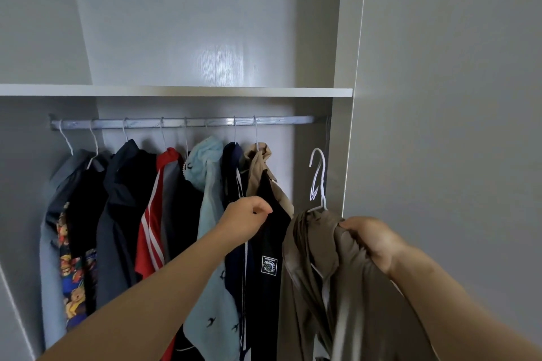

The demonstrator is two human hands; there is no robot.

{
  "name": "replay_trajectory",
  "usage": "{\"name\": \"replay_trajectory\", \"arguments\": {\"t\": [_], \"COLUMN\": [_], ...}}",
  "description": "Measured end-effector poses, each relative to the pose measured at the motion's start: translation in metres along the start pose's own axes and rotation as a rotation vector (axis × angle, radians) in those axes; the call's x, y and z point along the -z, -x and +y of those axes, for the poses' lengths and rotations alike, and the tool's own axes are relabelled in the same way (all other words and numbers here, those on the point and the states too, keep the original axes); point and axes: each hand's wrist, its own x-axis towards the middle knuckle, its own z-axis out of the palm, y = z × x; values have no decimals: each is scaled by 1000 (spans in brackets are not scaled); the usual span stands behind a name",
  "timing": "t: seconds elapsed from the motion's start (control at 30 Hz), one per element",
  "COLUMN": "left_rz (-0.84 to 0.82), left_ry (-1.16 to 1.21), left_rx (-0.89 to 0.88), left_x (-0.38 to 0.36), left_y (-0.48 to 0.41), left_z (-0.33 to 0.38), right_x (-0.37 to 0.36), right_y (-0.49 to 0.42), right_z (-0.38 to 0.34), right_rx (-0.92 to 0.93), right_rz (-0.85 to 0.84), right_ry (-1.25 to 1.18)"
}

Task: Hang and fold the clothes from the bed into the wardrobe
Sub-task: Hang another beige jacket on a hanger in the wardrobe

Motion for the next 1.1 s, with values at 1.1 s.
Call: {"name": "replay_trajectory", "arguments": {"t": [1.1], "left_rz": [-375], "left_ry": [-1081], "left_rx": [-151], "left_x": [-7], "left_y": [-239], "left_z": [-113], "right_x": [-66], "right_y": [-201], "right_z": [-34], "right_rx": [82], "right_rz": [226], "right_ry": [350]}}
